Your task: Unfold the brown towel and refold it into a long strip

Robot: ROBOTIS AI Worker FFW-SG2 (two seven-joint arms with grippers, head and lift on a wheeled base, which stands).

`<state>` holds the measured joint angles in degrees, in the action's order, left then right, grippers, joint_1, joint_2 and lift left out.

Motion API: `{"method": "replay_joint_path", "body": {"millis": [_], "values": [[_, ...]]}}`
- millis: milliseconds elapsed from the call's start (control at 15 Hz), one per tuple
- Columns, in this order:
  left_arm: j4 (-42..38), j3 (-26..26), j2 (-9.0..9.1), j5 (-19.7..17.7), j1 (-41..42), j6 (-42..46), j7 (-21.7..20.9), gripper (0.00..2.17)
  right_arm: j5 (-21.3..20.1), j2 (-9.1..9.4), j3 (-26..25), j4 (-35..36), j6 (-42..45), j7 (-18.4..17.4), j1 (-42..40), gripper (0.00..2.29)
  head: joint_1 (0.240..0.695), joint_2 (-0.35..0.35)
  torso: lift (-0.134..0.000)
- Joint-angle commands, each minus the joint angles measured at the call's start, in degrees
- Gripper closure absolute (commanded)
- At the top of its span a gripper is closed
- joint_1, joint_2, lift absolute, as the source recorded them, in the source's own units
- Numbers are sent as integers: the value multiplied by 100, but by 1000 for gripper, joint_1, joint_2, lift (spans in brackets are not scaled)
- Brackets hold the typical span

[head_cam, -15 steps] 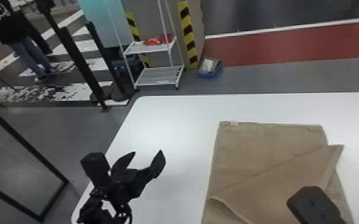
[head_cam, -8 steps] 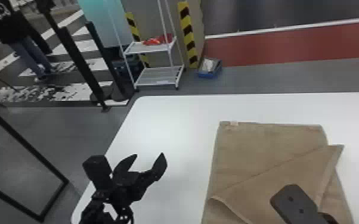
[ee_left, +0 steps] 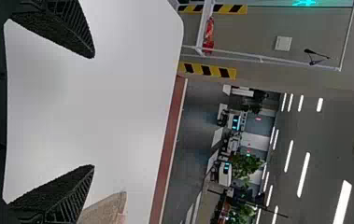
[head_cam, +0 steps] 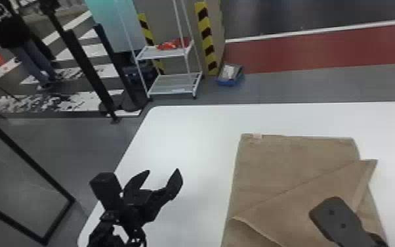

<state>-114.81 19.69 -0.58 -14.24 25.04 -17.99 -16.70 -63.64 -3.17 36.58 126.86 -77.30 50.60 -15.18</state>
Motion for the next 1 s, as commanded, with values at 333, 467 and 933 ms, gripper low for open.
{"method": "replay_joint_path", "body": {"millis": [333, 467, 933], "values": [[11, 0, 5, 0, 1, 28, 0, 19, -52, 1, -2, 58, -89, -41, 32, 383, 695, 350, -118], [29, 0, 5, 0, -8, 28, 0, 19, -26, 1, 69, 58, 17, 3, 41, 569, 695, 350, -118], [29, 0, 5, 9, 1, 28, -44, 19, 62, -8, 157, 75, 140, 91, 41, 1511, 695, 350, -118]]}}
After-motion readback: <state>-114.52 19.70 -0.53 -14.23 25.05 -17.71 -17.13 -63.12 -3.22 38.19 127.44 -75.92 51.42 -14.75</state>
